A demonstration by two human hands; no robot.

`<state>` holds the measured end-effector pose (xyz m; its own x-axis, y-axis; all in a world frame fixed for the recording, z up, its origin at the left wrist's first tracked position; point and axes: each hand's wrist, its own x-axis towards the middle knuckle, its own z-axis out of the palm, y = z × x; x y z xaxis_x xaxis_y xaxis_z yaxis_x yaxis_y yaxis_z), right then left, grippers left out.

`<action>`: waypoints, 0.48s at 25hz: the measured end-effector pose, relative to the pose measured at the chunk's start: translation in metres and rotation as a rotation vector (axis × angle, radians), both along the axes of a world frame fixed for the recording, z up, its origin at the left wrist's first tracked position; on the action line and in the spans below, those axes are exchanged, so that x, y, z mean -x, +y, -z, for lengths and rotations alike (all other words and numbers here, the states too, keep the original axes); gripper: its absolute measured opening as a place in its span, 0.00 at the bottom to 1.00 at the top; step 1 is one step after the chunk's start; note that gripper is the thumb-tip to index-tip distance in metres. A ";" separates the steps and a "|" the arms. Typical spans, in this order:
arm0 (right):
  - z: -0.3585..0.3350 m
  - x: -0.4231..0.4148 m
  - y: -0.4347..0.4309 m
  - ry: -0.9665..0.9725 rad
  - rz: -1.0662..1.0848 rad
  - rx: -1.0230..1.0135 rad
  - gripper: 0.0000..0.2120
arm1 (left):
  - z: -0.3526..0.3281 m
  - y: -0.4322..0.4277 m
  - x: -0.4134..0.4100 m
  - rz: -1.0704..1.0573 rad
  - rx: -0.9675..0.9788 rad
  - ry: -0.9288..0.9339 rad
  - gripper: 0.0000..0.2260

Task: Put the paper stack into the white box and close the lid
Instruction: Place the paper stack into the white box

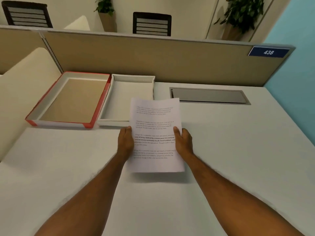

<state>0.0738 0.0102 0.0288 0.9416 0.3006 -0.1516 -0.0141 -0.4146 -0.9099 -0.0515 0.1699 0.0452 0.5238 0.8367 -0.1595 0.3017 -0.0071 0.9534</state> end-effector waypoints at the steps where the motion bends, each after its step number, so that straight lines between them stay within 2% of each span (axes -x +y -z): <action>1: -0.003 0.001 0.010 0.004 0.007 -0.013 0.15 | -0.003 0.012 0.001 0.008 -0.006 0.005 0.14; 6: -0.029 -0.008 0.074 0.073 0.066 -0.056 0.19 | -0.031 0.079 -0.015 0.049 0.025 0.051 0.13; 10: -0.042 -0.044 0.132 0.153 0.064 -0.055 0.23 | -0.044 0.138 -0.046 0.056 0.170 0.052 0.18; 12: -0.038 -0.071 0.158 0.159 0.018 -0.018 0.21 | -0.046 0.162 -0.064 0.020 0.230 0.080 0.16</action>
